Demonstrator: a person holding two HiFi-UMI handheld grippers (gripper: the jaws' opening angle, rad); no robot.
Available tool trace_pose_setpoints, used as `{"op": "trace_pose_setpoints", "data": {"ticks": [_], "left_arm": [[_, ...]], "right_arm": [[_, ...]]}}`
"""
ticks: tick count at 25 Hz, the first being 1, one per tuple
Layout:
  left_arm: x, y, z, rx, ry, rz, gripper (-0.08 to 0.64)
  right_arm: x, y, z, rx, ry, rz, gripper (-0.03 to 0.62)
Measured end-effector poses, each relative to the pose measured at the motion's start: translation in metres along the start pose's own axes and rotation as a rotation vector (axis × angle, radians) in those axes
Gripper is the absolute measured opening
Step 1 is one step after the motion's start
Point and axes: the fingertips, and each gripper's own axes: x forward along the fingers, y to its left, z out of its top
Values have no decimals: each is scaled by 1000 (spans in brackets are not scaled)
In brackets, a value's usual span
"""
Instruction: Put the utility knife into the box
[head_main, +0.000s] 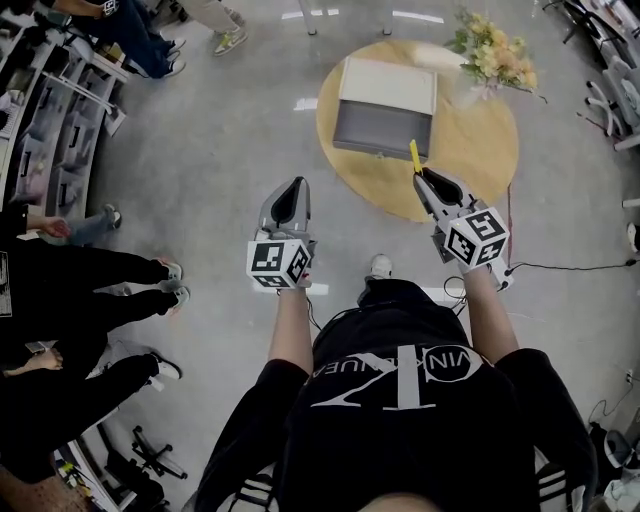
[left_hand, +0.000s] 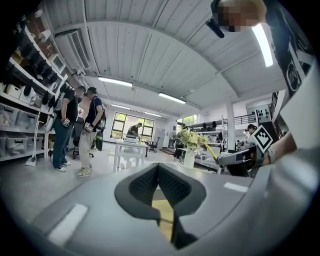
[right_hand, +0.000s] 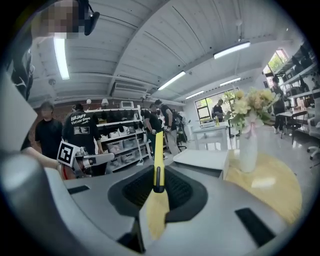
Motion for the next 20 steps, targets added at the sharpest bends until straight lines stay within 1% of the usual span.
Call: {"op": "trace_pose_setpoints", "data": {"ticks": [10, 16, 20], "left_arm": [[37, 6, -1, -15, -2, 44, 11], [43, 9, 1, -12, 6, 57, 11], [46, 9, 1, -7, 15, 56, 11]], "right_arm": [[29, -34, 1, -37, 45, 71, 75], [39, -38, 3, -48, 63, 100, 75], [47, -40, -2, -70, 101, 112, 75]]}}
